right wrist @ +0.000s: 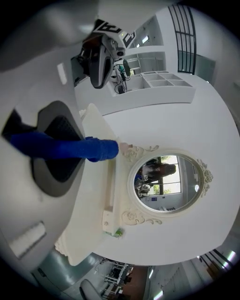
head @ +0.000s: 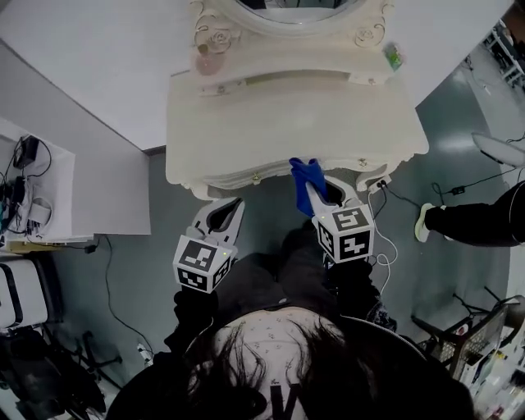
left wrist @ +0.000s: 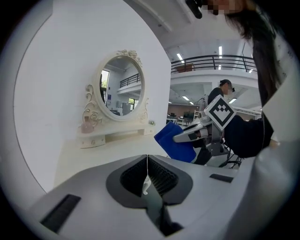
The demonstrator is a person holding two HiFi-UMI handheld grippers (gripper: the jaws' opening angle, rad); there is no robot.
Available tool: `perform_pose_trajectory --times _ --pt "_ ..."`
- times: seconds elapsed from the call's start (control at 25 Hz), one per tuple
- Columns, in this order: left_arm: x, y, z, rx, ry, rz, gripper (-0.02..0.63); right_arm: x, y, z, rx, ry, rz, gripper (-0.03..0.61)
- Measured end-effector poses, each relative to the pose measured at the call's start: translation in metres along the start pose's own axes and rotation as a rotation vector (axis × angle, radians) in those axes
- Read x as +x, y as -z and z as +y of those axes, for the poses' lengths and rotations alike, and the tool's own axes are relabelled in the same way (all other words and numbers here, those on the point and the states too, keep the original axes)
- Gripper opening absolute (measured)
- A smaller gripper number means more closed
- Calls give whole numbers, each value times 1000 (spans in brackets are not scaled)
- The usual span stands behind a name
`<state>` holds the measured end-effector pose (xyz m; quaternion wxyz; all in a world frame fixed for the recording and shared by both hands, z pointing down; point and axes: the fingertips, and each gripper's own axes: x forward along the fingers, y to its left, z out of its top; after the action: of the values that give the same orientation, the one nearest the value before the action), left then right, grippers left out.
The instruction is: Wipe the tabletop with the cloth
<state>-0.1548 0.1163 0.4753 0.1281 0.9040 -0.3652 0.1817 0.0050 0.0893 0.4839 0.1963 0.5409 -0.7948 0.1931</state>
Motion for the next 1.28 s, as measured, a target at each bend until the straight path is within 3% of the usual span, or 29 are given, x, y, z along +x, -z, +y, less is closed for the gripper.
perform_pose_trajectory --times 0.32,0.6,1.28 --pt "-52 29 4 -27 22 -12 2 -10 32 79 2 -57 62 74" --pt "-75 33 -7 -22 27 -41 2 -23 39 119 -23 -116 72 74" --pt "-106 45 -73 -3 22 -25 2 -69 61 134 -29 -178 73 74"
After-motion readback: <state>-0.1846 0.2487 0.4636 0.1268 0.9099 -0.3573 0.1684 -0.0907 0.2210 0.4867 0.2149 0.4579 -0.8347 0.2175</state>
